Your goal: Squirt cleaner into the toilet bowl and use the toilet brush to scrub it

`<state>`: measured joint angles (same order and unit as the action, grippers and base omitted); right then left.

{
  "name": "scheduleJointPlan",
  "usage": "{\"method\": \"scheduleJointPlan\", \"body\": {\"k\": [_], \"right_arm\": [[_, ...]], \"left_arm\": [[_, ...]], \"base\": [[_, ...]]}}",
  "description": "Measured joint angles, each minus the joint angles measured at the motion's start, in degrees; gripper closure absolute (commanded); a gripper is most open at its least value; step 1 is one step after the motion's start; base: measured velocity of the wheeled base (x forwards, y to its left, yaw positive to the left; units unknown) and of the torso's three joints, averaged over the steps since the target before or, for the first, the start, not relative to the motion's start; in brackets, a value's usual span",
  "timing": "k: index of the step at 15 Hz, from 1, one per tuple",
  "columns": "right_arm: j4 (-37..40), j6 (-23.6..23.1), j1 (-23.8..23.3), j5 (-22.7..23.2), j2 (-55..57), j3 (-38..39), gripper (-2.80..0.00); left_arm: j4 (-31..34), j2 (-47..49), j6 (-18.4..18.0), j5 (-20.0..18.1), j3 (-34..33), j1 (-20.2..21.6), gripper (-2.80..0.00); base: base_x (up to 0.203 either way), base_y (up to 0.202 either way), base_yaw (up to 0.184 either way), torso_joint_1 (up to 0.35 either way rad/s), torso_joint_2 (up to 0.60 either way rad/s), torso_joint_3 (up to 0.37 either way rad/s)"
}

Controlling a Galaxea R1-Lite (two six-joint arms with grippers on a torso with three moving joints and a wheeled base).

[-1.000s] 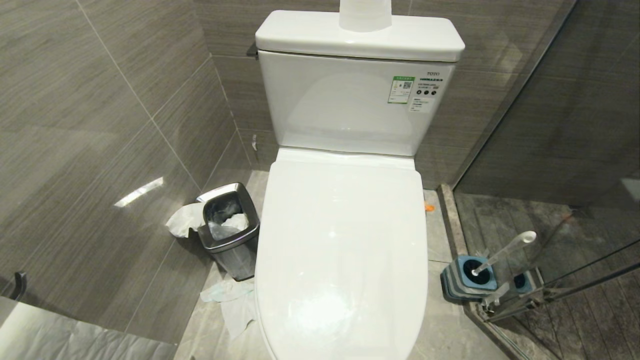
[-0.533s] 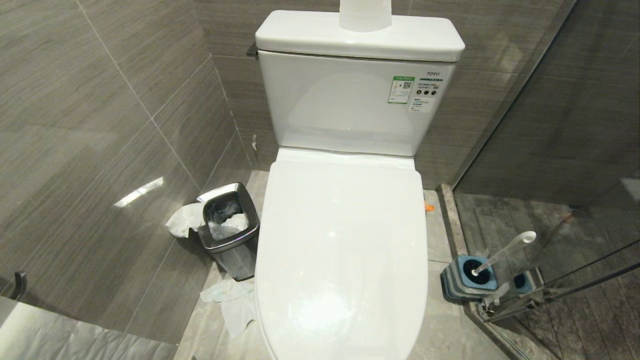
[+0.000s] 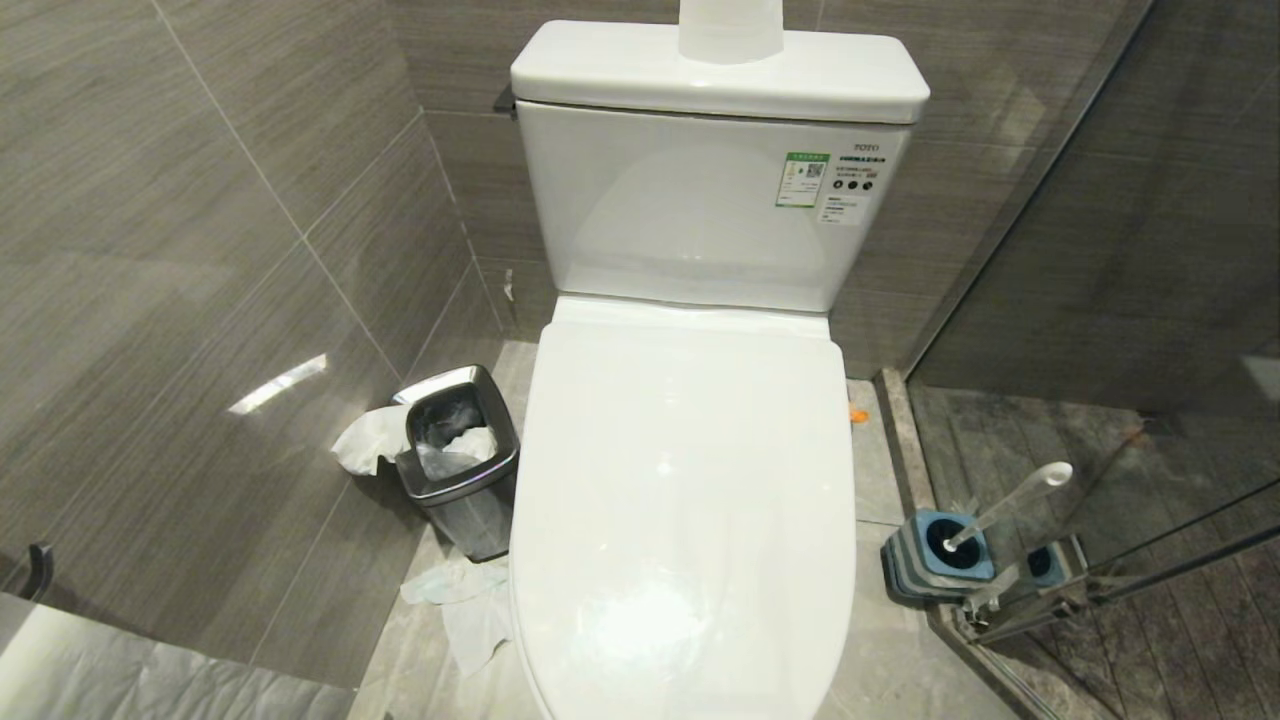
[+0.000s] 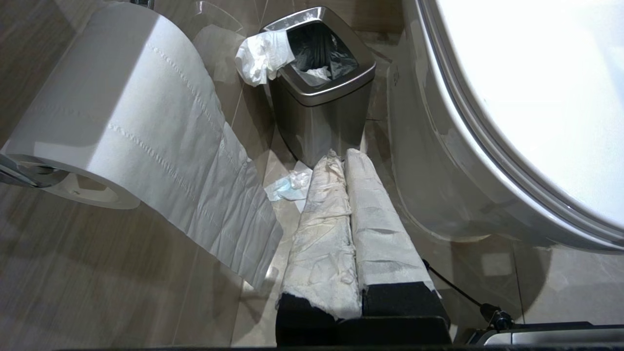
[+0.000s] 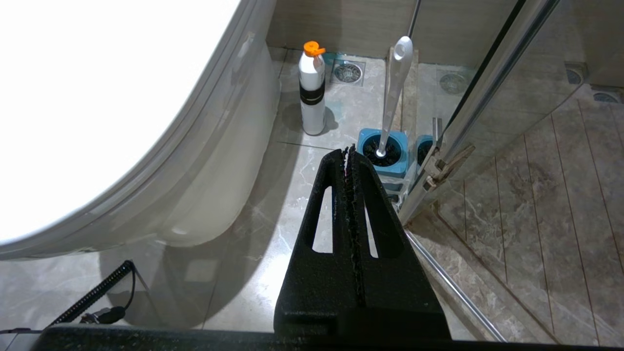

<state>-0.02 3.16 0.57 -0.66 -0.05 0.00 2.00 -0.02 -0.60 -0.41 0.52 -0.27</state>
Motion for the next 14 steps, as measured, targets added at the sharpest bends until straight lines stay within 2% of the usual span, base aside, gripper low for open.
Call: {"method": "scheduleJointPlan", "body": {"k": [14], "right_arm": [[0.08,-1.27,-0.02,0.66,0.0,0.0,0.0]], "left_arm": [[0.0,0.0,0.0,-0.08,0.0,0.0,0.0]], "base": [[0.0,0.0,0.0,0.0,0.0,0.0]]}}
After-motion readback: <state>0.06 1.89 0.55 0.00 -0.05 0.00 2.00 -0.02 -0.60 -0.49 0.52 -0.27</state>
